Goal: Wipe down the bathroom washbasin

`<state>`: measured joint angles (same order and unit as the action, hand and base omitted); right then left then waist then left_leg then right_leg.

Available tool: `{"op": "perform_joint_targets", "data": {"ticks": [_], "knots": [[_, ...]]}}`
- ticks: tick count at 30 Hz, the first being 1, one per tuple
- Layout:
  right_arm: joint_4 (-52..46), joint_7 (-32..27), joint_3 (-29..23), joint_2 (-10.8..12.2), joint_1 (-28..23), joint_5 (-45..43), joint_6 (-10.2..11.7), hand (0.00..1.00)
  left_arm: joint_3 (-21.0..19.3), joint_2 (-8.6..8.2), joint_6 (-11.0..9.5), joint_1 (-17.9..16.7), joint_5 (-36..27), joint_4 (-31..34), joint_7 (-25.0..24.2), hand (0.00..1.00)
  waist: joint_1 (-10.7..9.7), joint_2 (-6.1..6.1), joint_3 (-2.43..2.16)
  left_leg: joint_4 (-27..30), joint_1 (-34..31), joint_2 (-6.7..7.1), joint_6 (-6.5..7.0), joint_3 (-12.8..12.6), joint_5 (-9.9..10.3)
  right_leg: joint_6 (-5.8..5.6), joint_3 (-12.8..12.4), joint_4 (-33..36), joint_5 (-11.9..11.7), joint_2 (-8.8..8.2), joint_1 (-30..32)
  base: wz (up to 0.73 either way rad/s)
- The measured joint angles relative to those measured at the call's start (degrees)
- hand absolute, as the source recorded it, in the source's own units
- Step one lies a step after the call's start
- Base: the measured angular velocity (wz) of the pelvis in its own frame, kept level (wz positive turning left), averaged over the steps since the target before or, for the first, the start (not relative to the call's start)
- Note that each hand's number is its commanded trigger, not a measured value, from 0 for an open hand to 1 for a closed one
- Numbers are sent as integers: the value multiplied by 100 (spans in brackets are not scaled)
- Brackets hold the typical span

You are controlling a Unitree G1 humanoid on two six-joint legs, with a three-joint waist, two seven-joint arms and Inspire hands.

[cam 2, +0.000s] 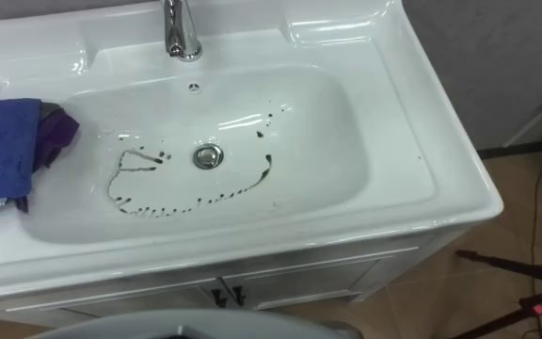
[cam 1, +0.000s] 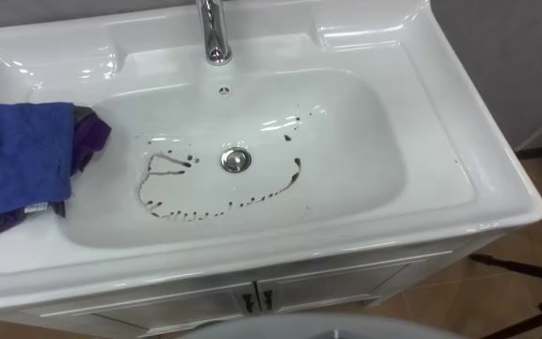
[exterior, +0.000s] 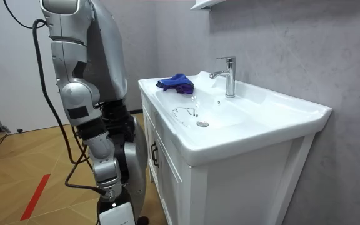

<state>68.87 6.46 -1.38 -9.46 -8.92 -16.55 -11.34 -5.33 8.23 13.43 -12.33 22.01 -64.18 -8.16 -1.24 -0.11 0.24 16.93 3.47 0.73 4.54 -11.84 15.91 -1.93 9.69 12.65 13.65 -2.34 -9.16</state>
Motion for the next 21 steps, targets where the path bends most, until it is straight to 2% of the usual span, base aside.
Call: {"op": "perform_joint_targets", "data": {"ticks": [15,21], "knots": [[4,54,0,0,4,-3,1,0,-11,-1,-1,2,1,2,27,0,4,15,-1,-10,24,2,-1,9,-1,1,-6,-2,-1,4,6,0],[13,86,1,0,-5,-134,-5,0,-29,-9,-1,9,-8,-58,100,0,10,-23,-1,-10,6,5,-4,50,-2,1,39,6,0,5,0,1]]}}
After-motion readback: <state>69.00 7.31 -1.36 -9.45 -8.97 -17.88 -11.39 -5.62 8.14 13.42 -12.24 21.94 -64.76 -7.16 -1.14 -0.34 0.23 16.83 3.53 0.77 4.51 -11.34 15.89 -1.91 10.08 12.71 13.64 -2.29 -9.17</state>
